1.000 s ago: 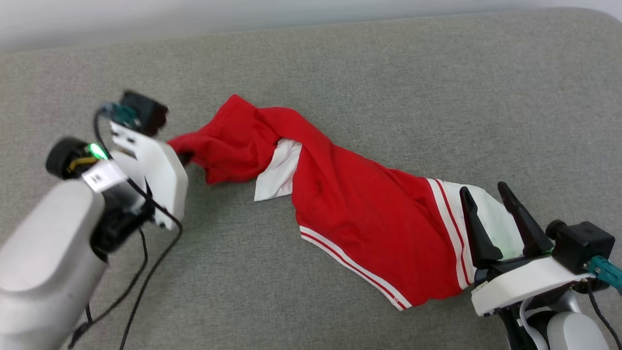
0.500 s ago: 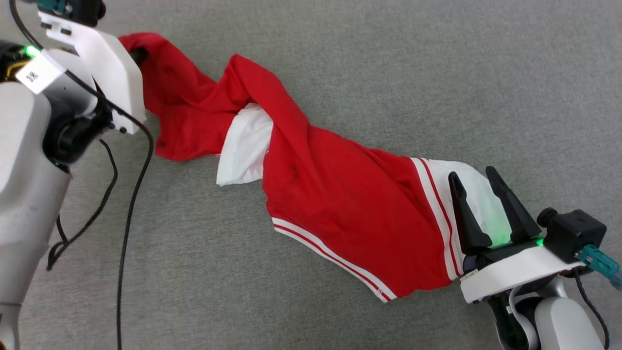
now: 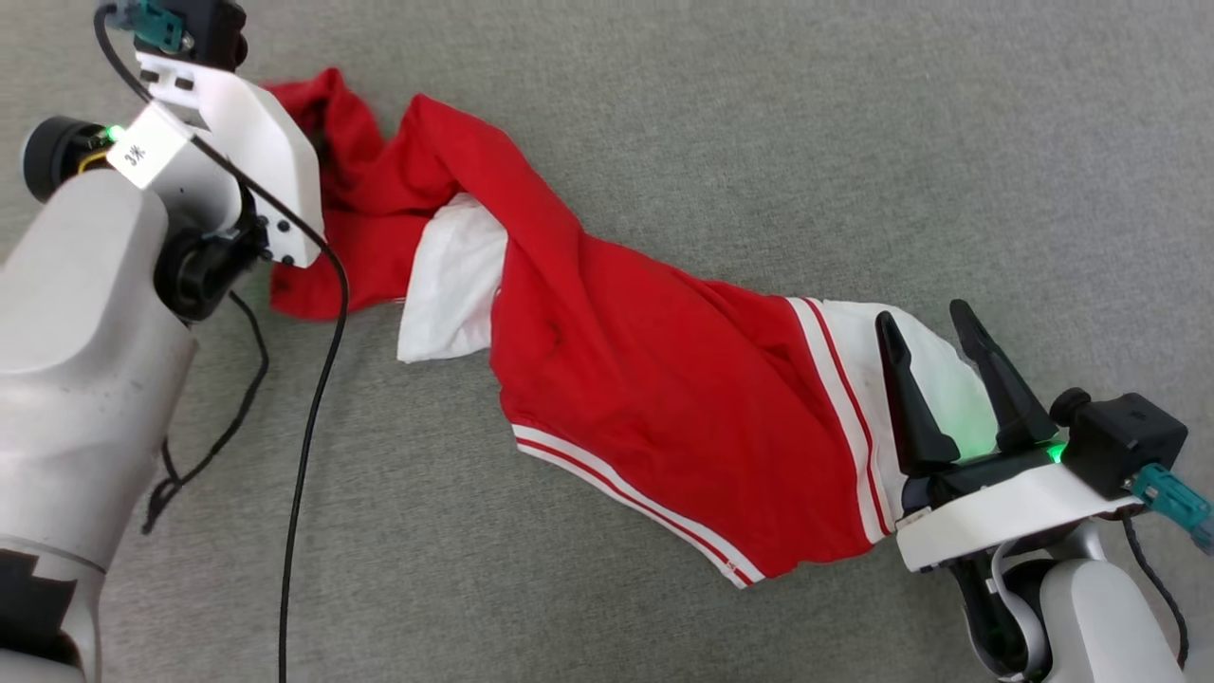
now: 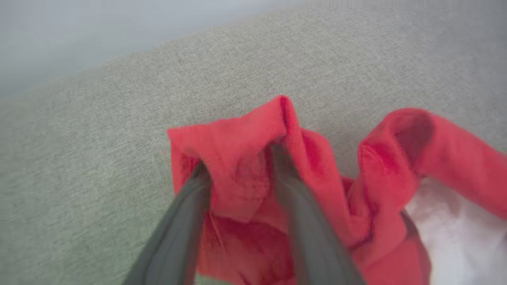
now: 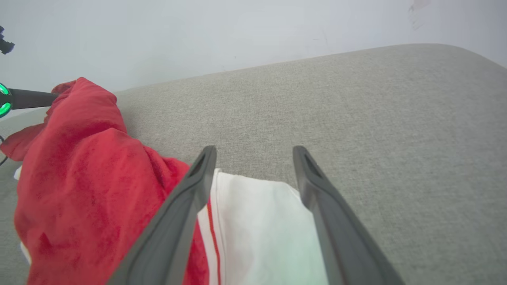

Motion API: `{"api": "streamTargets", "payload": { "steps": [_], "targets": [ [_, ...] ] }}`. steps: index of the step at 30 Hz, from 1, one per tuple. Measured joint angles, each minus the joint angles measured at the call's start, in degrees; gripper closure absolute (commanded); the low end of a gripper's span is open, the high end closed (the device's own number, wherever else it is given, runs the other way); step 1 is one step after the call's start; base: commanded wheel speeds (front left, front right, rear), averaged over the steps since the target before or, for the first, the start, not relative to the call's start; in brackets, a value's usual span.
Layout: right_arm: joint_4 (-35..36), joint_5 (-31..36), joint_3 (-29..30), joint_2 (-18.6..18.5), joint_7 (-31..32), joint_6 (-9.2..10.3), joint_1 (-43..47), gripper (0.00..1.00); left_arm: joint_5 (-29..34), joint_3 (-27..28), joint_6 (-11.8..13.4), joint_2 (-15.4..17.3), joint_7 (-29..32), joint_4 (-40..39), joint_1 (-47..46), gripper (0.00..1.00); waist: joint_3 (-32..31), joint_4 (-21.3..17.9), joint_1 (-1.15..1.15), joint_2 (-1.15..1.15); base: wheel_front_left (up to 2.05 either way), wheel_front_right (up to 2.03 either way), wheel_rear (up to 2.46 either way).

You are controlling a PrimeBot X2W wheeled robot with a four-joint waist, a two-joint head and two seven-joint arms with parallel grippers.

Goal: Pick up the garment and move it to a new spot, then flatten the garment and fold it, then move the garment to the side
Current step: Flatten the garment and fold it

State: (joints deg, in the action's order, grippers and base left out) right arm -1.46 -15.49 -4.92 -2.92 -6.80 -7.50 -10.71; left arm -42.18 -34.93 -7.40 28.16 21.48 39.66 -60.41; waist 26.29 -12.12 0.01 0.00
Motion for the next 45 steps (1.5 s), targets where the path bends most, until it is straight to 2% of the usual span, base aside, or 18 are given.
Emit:
{"api": "streamTargets", "payload": {
  "steps": [6,15,19,26,31,37,45],
  "targets": [
    [0.8,1.3,0.7,0.0,0.4,0.0,0.0,0.0,0.3,-0.1,0.0,-0.6,-11.6,0.4,1.6,0.0,-2.7,1.7,0.0,0.0,0.0,0.0,0.0],
    [2.5,3.0,2.3,0.0,3.3,0.0,1.8,0.0,2.9,2.1,5.0,-3.1,-31.6,-0.3,8.0,0.0,-8.1,5.8,-0.01,0.0,0.0,0.0,0.0],
    [3.4,3.2,3.0,0.0,4.5,0.0,3.1,0.0,4.4,3.6,8.5,-3.7,-35.7,-3.1,11.4,0.0,-10.3,7.8,-0.01,0.0,0.0,0.0,0.0],
    [4.8,3.4,3.8,0.0,6.0,0.0,5.0,0.0,8.7,8.1,12.8,-4.4,-36.5,-14.2,21.0,0.0,-13.4,10.4,-0.02,0.0,0.0,0.0,0.0],
    [5.5,3.4,3.8,0.0,6.8,0.0,6.1,0.0,10.0,9.1,13.4,-5.1,-36.5,-19.0,30.4,0.0,-14.9,11.0,-0.02,0.0,0.0,0.0,0.0],
    [6.1,3.4,4.0,0.0,7.8,0.0,7.0,0.0,9.6,6.4,11.7,-5.1,-34.4,-21.1,35.3,0.0,-15.9,11.1,-0.02,0.0,0.0,0.0,0.0],
    [6.5,3.1,3.6,0.0,8.2,0.0,7.3,0.0,6.7,1.4,6.7,-5.2,-22.3,-23.1,34.6,0.0,-15.1,10.1,-0.02,0.0,0.0,0.0,0.0]
  ]
}}
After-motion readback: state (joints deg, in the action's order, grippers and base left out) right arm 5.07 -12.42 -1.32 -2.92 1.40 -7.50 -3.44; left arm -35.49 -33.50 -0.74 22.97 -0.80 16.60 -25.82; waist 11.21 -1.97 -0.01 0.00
